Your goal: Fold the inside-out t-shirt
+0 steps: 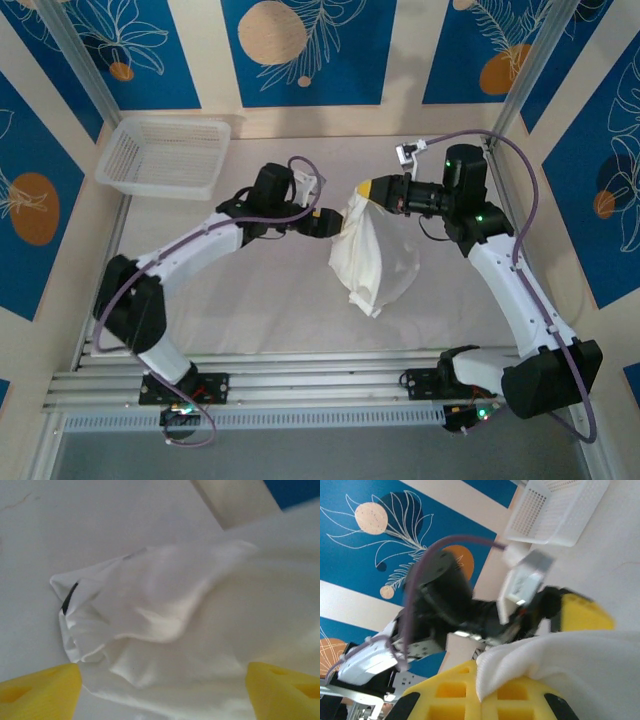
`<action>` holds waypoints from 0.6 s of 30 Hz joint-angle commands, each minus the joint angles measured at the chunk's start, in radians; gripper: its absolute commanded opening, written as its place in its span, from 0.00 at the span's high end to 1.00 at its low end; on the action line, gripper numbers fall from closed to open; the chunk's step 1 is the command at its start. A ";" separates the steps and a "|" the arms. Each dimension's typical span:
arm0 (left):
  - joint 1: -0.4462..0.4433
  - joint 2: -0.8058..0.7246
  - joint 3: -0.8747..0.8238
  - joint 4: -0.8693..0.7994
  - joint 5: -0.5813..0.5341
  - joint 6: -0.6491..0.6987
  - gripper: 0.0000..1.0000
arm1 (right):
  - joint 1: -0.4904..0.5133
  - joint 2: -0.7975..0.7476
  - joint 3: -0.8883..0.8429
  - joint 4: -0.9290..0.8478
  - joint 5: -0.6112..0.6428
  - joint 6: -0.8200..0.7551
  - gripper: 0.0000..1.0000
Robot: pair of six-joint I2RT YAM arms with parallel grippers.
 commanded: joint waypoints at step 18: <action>0.152 -0.059 0.135 0.171 0.268 -0.313 1.00 | -0.192 -0.292 -0.500 -0.141 0.261 -0.102 0.98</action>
